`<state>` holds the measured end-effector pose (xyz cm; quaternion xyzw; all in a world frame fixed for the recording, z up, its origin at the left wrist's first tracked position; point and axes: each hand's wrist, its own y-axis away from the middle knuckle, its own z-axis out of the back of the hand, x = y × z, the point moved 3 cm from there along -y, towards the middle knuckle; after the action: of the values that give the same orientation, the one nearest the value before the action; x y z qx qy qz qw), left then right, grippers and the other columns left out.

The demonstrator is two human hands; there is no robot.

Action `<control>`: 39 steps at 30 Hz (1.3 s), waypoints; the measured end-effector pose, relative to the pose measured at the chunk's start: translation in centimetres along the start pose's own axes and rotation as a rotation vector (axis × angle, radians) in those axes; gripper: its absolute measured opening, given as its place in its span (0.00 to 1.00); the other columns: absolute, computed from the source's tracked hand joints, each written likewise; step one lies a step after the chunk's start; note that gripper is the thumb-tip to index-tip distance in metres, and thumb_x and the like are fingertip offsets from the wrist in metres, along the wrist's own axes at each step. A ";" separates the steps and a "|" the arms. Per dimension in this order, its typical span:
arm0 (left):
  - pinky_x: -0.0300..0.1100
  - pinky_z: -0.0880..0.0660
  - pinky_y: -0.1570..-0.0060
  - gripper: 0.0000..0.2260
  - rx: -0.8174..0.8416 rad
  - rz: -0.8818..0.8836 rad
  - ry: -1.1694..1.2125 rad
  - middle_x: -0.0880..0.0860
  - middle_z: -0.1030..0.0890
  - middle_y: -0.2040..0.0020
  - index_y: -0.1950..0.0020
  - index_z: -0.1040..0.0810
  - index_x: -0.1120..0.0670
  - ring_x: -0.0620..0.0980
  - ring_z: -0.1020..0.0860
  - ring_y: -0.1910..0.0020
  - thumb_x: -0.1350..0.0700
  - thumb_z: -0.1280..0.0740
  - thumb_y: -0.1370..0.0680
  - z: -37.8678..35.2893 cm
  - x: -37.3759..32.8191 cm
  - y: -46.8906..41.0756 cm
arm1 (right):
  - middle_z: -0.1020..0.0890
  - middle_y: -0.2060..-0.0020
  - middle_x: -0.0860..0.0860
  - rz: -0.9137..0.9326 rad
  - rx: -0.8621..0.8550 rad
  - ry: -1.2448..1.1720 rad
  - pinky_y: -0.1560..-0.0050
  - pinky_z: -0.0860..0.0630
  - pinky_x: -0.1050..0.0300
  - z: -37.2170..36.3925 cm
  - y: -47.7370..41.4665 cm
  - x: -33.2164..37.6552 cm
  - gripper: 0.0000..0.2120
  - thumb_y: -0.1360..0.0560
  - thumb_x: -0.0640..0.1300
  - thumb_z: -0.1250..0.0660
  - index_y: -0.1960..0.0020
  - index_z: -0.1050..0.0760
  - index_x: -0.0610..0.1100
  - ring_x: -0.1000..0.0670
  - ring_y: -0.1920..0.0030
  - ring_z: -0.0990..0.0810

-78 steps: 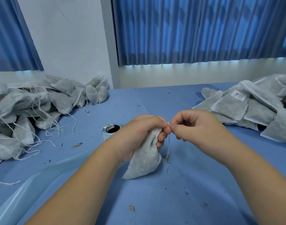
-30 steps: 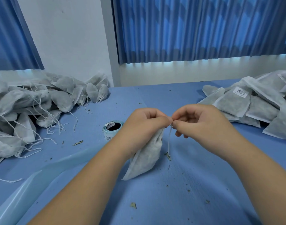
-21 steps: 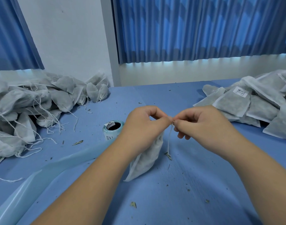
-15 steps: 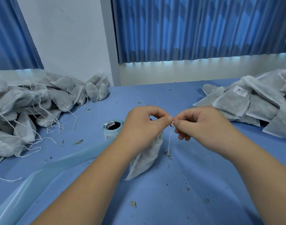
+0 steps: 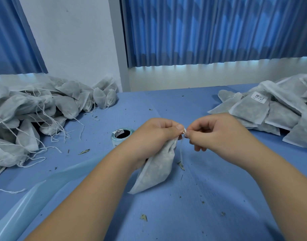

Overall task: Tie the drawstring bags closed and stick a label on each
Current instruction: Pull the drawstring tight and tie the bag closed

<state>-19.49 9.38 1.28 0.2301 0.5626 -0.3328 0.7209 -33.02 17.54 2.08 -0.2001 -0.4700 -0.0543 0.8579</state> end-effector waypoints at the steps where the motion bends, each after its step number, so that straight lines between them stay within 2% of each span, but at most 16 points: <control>1: 0.39 0.30 0.64 0.15 0.012 0.000 0.043 0.47 0.23 0.68 0.65 0.18 0.50 0.46 0.27 0.69 0.57 0.35 0.19 0.0 -0.1 0.1 | 0.19 0.73 0.50 0.002 0.009 -0.013 0.70 0.27 0.68 0.0 0.0 0.1 0.07 0.29 0.41 0.29 0.66 0.18 0.46 0.58 0.73 0.22; 4: 0.36 0.30 0.69 0.16 0.022 -0.008 0.092 0.47 0.23 0.70 0.67 0.18 0.50 0.46 0.27 0.71 0.58 0.36 0.19 0.0 -0.1 0.1 | 0.19 0.74 0.51 -0.003 0.030 -0.039 0.70 0.27 0.68 0.0 0.1 0.3 0.07 0.29 0.41 0.30 0.65 0.18 0.44 0.58 0.74 0.23; 13: 0.37 0.29 0.70 0.12 0.109 0.051 0.162 0.51 0.26 0.69 0.64 0.20 0.55 0.47 0.28 0.72 0.58 0.34 0.20 0.1 0.7 -0.3 | 0.20 0.74 0.52 -0.012 0.024 -0.022 0.72 0.29 0.68 0.0 0.0 0.2 0.06 0.28 0.40 0.30 0.64 0.18 0.42 0.59 0.74 0.24; 17: 0.37 0.31 0.71 0.06 0.176 0.098 0.173 0.57 0.29 0.62 0.59 0.21 0.59 0.47 0.29 0.73 0.56 0.29 0.27 0.4 1.0 -0.3 | 0.20 0.75 0.51 -0.001 0.009 0.015 0.72 0.29 0.68 0.0 0.0 0.0 0.06 0.31 0.40 0.30 0.67 0.18 0.46 0.59 0.74 0.24; 20: 0.36 0.32 0.72 0.05 0.199 0.114 0.157 0.56 0.28 0.65 0.62 0.20 0.58 0.46 0.30 0.74 0.56 0.28 0.29 0.6 1.2 -0.4 | 0.20 0.75 0.53 0.015 0.009 0.042 0.72 0.29 0.69 -0.2 0.0 -0.2 0.06 0.32 0.41 0.30 0.67 0.19 0.47 0.60 0.74 0.24; 25: 0.36 0.31 0.74 0.06 0.140 0.089 0.225 0.54 0.27 0.67 0.63 0.19 0.58 0.46 0.30 0.75 0.58 0.28 0.28 0.4 1.1 -0.5 | 0.21 0.76 0.54 0.065 -0.072 0.028 0.73 0.31 0.69 -0.3 -0.3 -0.4 0.06 0.32 0.42 0.30 0.67 0.19 0.48 0.59 0.75 0.26; 28: 0.35 0.31 0.73 0.13 0.088 0.077 0.219 0.50 0.28 0.72 0.67 0.20 0.56 0.46 0.30 0.75 0.58 0.33 0.22 0.2 1.1 -0.6 | 0.21 0.71 0.53 0.141 -0.189 0.067 0.70 0.31 0.68 -0.5 -0.4 -0.3 0.04 0.33 0.41 0.30 0.66 0.21 0.49 0.55 0.71 0.27; 30: 0.35 0.31 0.73 0.14 0.065 0.076 0.229 0.50 0.28 0.74 0.67 0.22 0.57 0.46 0.30 0.74 0.59 0.34 0.21 -0.1 0.9 -0.5 | 0.19 0.69 0.53 0.179 -0.225 0.091 0.68 0.29 0.68 -0.6 -0.3 -0.1 0.04 0.34 0.42 0.31 0.66 0.21 0.49 0.53 0.69 0.24; 35: 0.35 0.31 0.74 0.14 -0.011 0.068 0.290 0.49 0.26 0.74 0.67 0.21 0.56 0.46 0.29 0.75 0.60 0.34 0.21 -0.3 0.7 -0.4 | 0.20 0.72 0.63 0.246 -0.183 0.095 0.67 0.33 0.75 -0.5 0.2 0.2 0.10 0.29 0.38 0.31 0.64 0.18 0.52 0.63 0.70 0.24; 39: 0.35 0.32 0.74 0.17 -0.085 0.070 0.297 0.48 0.27 0.76 0.71 0.20 0.53 0.45 0.30 0.75 0.58 0.33 0.21 -0.1 0.8 -0.5 | 0.18 0.69 0.64 0.244 -0.155 0.074 0.65 0.32 0.74 -0.7 0.3 0.4 0.13 0.27 0.39 0.31 0.62 0.17 0.56 0.63 0.67 0.21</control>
<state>-19.82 8.91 0.46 0.2655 0.6683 -0.2457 0.6501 -32.14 17.55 1.99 -0.3194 -0.4047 0.0069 0.8568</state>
